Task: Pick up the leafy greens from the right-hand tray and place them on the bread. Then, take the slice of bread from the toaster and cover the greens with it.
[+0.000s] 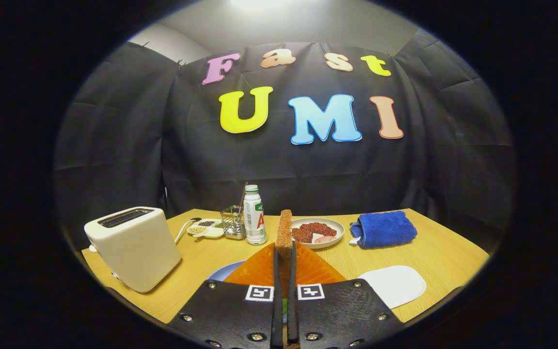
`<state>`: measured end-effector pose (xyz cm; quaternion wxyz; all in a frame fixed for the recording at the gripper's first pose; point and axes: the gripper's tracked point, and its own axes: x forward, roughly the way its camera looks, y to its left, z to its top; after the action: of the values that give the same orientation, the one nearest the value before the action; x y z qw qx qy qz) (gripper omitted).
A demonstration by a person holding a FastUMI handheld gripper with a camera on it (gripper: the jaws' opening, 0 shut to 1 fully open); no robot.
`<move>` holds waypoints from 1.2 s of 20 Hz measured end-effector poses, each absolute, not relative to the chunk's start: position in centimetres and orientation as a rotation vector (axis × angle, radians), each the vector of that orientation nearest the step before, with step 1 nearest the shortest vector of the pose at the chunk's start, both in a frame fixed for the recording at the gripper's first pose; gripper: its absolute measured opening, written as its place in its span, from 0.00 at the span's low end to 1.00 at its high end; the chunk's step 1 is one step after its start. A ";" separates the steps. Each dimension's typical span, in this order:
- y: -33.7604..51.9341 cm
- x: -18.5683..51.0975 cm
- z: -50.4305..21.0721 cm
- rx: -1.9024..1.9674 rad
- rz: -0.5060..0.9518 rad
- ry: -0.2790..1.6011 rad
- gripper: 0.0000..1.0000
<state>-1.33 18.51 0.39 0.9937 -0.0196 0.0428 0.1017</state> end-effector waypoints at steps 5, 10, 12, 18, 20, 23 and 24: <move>19.1 -0.5 -1.7 -0.134 0.184 0.092 0.04; 21.0 -0.4 -4.5 -0.145 0.221 0.146 0.04; 21.7 -0.5 -4.9 -0.117 0.242 0.161 0.04; 24.2 -0.6 -7.0 -0.004 0.324 0.257 0.04; 24.7 -0.7 -7.6 0.024 0.341 0.290 0.04; 25.2 -0.7 -8.4 0.027 0.355 0.315 0.04; 25.4 -0.7 -8.8 0.030 0.363 0.330 0.04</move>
<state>-0.74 25.41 -8.81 0.9699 0.0151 0.1636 0.1799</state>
